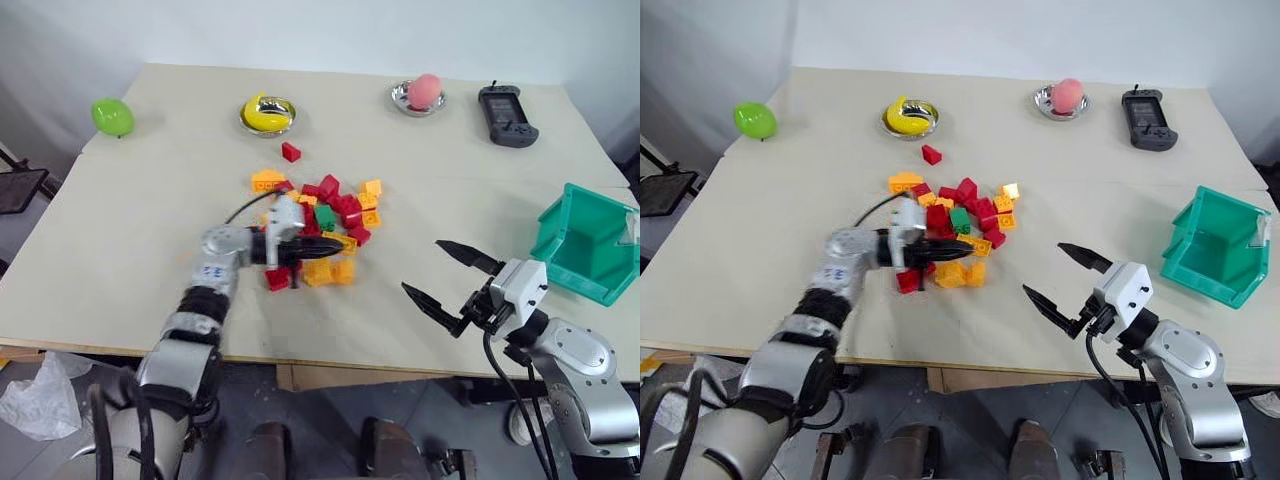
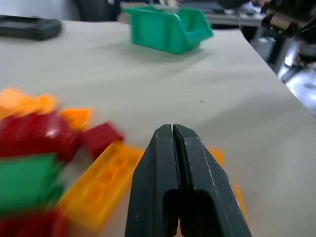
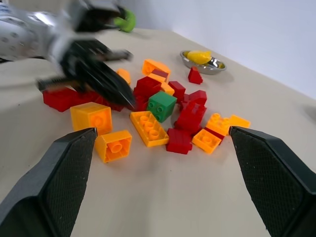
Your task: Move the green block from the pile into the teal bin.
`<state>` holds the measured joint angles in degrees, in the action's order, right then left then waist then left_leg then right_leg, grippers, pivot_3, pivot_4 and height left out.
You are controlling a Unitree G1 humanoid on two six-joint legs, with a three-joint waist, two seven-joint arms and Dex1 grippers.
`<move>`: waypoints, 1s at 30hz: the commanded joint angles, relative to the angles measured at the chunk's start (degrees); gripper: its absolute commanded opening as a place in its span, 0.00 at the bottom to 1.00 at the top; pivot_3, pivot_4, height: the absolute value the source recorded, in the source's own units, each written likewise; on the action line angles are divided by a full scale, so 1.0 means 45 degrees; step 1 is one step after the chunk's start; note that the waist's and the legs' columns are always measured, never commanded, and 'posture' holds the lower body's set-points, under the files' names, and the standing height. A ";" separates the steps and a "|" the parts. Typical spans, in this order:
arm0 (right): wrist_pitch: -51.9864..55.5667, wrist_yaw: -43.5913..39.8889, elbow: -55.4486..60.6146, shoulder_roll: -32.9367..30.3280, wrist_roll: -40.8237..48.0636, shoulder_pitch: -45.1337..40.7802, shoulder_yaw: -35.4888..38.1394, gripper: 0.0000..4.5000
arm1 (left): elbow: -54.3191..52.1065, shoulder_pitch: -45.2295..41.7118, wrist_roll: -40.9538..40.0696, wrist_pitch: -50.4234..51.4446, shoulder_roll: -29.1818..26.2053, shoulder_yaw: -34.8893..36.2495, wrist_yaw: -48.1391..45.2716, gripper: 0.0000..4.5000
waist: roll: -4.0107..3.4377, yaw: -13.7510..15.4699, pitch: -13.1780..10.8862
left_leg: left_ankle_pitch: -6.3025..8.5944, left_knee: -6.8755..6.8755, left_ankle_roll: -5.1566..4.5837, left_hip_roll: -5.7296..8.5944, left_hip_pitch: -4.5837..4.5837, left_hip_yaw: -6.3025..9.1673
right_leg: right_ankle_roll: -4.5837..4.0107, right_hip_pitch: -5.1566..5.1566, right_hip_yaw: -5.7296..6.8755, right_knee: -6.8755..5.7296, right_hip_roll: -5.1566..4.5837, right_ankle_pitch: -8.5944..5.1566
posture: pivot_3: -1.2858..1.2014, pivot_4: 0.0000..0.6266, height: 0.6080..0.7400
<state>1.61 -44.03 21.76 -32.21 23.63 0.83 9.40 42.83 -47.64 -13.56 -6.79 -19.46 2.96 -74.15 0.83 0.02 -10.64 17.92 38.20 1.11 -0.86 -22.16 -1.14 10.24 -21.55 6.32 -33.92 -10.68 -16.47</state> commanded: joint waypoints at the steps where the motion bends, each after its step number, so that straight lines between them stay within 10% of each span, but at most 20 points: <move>1: 0.0382 -0.0232 0.0056 -0.0142 0.0394 -0.0466 -0.0104 1.00 | -0.2987 0.1523 -0.1134 0.1334 -0.1508 0.1078 0.0160 0.13 | -0.0001 -0.0014 0.0001 | 0.0000 0.0008 0.0000 0.0000 0.0000 0.0002 | 0.0000 0.0000 -0.0001 -0.0001 0.0000 0.0000 | 0.52 0.24 1.00; 14: 0.8372 0.2284 -0.0540 0.0866 -0.0156 -0.6136 -0.3654 1.00 | -0.9487 0.7155 -0.2525 0.2732 -0.3785 0.3270 0.2496 0.99 | -0.0003 -0.0027 0.0000 | 0.0002 0.0016 0.0004 -0.0009 0.0004 0.0015 | -0.0013 -0.0003 -0.0009 -0.0020 0.0000 0.0005 | 0.52 0.24 1.00; 21: 1.1546 0.4714 -0.4883 0.3453 -0.1805 -1.0385 -0.4994 1.00 | -1.0850 0.7847 -0.2796 0.3200 -0.3254 0.2935 0.3725 0.99 | -0.0004 -0.0138 0.0000 | -0.0008 -0.0002 0.0021 -0.0012 0.0003 0.0005 | -0.0037 -0.0034 -0.0011 -0.0041 0.0009 0.0002 | 0.52 0.24 1.00; 30: 0.9986 0.6653 -1.0626 0.5881 -0.2588 -1.3247 -0.3319 1.00 | -1.1035 0.8175 -0.2875 0.3027 -0.2849 0.2541 0.4353 0.99 | -0.0004 -0.0412 0.0000 | -0.0014 -0.0023 0.0032 -0.0016 -0.0007 -0.0013 | -0.0043 -0.0084 -0.0007 -0.0065 0.0009 0.0002 | 0.52 0.24 1.00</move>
<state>48.53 -15.09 -24.38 -6.09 12.61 -57.58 -7.57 -4.40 -11.07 -25.45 7.47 -32.23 14.20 -54.96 0.81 -1.84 -10.64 17.86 38.09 1.25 -0.93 -22.19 -1.20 10.05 -21.94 6.28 -34.21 -10.63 -16.46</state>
